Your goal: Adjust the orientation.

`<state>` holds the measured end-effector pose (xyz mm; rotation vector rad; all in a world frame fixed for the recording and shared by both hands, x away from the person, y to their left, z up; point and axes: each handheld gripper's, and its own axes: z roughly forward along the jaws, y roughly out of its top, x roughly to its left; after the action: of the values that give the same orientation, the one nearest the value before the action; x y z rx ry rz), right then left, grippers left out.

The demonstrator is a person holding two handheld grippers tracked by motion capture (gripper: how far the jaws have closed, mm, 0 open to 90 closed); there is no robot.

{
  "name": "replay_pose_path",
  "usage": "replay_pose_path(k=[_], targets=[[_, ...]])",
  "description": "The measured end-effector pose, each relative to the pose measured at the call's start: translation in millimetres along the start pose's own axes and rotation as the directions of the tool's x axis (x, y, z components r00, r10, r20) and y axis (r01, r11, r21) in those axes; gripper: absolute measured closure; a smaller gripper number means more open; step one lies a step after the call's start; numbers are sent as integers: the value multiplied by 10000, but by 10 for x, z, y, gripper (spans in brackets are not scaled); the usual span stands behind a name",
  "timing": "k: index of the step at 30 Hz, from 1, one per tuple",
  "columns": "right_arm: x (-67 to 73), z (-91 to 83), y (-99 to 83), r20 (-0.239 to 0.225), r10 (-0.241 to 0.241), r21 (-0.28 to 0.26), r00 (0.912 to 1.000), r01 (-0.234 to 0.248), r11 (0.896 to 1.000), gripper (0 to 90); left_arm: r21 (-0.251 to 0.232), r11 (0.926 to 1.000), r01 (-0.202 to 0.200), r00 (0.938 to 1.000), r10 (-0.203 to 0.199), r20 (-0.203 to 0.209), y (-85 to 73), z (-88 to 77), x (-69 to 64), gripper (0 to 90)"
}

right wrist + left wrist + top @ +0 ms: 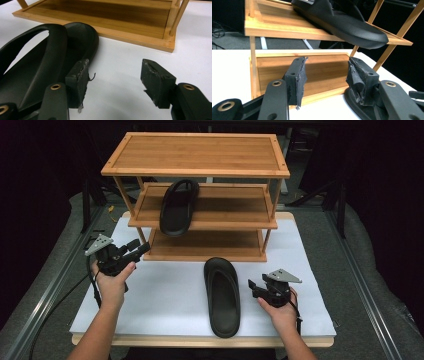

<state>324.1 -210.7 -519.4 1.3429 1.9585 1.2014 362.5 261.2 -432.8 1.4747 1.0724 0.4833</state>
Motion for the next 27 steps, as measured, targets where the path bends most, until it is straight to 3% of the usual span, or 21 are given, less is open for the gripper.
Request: replay_pose_path(k=[7, 15, 21, 23, 27], targets=[[37, 66, -3, 36, -99, 125, 9999, 99, 9999, 393, 14, 9999, -163, 9996, 163, -219, -13, -65, 44, 480], [105, 5, 4, -300, -146, 100, 9994, 149, 9998, 394, 56, 9996, -277, 9993, 278, -264, -16, -74, 9, 479], [277, -1, 36, -1182, -233, 330, 9927, 274, 9991, 530, 13, 9997, -223, 9996, 224, -145, -22, -68, 14, 472], [328, 14, 37, -1540, -273, 357, 9877, 331, 9988, 548, -24, 9999, -141, 9997, 141, -187, -20, -74, 27, 467], [430, -36, 58, -1711, -349, 48, 9846, 363, 9993, 550, -135, 9999, -49, 9998, 46, -195, -17, -81, 32, 464]])
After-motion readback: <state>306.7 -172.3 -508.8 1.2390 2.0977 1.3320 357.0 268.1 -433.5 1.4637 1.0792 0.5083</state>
